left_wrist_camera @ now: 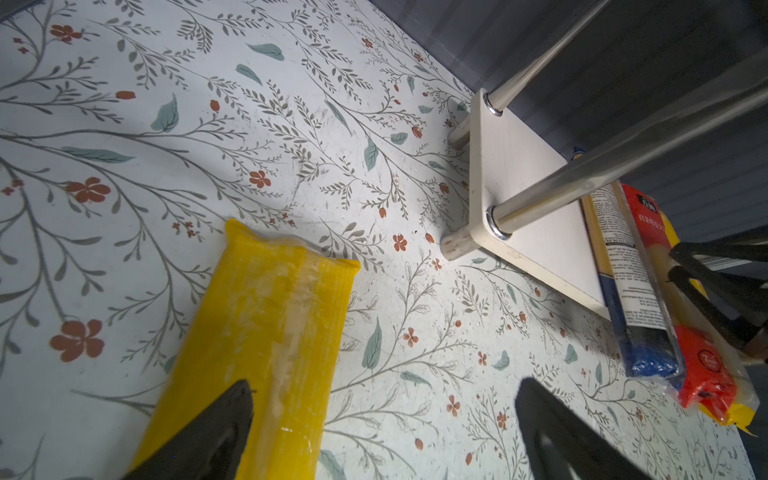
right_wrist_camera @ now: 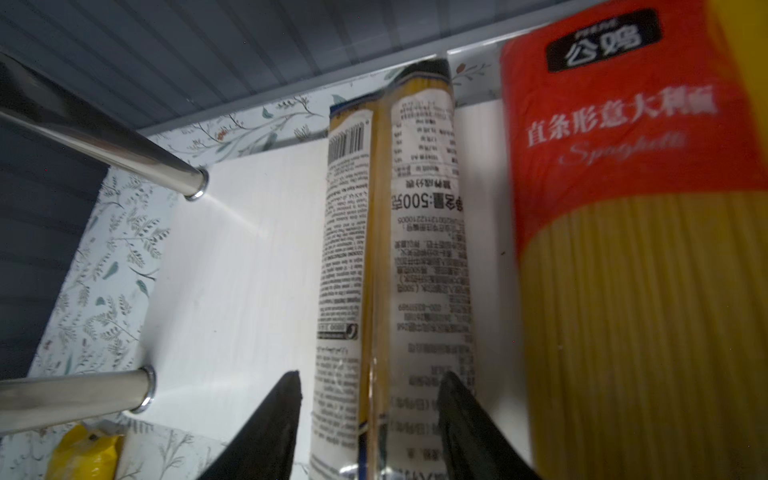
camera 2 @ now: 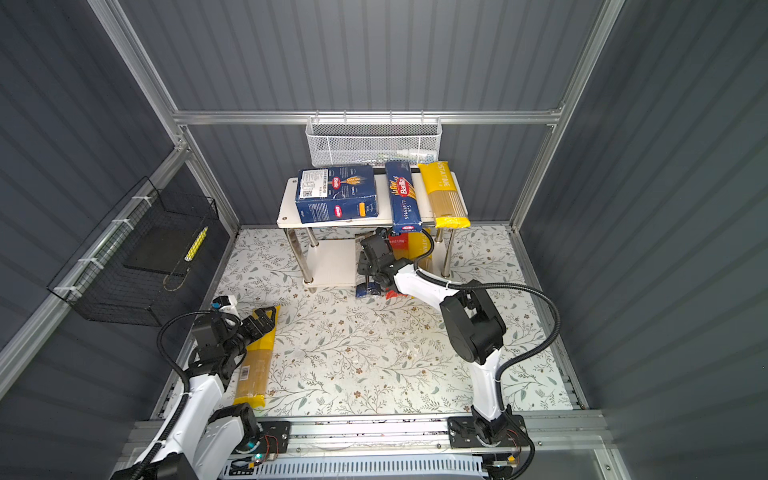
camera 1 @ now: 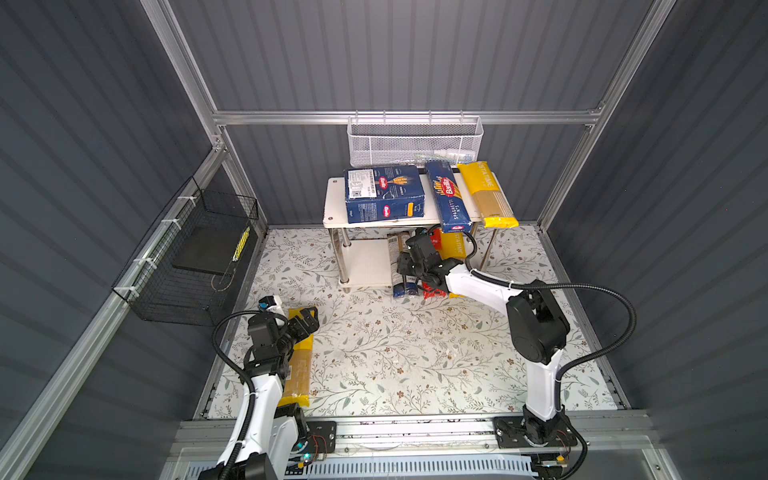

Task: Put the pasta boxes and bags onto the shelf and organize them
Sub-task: 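Stand the white-labelled bag upright beside the red bag at the lower shelf, then open the right gripper and move it toward the yellow-topped bag on the table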

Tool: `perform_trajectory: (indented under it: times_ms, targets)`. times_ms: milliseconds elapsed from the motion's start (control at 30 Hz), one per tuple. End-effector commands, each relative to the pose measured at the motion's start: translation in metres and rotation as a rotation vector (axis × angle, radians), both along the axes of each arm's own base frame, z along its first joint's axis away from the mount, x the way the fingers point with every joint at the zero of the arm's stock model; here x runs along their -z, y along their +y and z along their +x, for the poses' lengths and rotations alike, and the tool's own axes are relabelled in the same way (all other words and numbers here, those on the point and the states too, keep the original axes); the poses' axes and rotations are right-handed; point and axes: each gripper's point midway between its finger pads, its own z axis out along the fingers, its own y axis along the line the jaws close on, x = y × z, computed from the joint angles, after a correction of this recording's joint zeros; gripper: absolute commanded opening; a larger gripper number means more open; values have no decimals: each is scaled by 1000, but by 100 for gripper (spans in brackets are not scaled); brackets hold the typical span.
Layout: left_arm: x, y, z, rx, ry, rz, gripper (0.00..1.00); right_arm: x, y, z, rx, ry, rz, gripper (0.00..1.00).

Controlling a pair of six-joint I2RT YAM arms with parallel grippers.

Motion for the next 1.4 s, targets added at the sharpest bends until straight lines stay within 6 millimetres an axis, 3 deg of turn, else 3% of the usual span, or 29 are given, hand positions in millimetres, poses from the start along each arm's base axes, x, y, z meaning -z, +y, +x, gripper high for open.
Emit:
perform_trajectory:
  times_ms: [0,300,467,633,1367]
  targets:
    - [3,-3,-3,19,4,7,100,-26,-1,-10,-4,-61,-3,59]
    - [2,-3,-4,17,-2,9,100,-22,-4,-61,-34,-41,-72,67]
    - [1,-2,-4,15,-4,11,100,-19,1,-100,-104,-18,-108,69]
    - [2,-1,-4,8,3,12,100,-12,8,-125,-174,25,-104,70]
    - [5,1,-4,-7,17,12,100,27,29,-132,-232,95,-119,73]
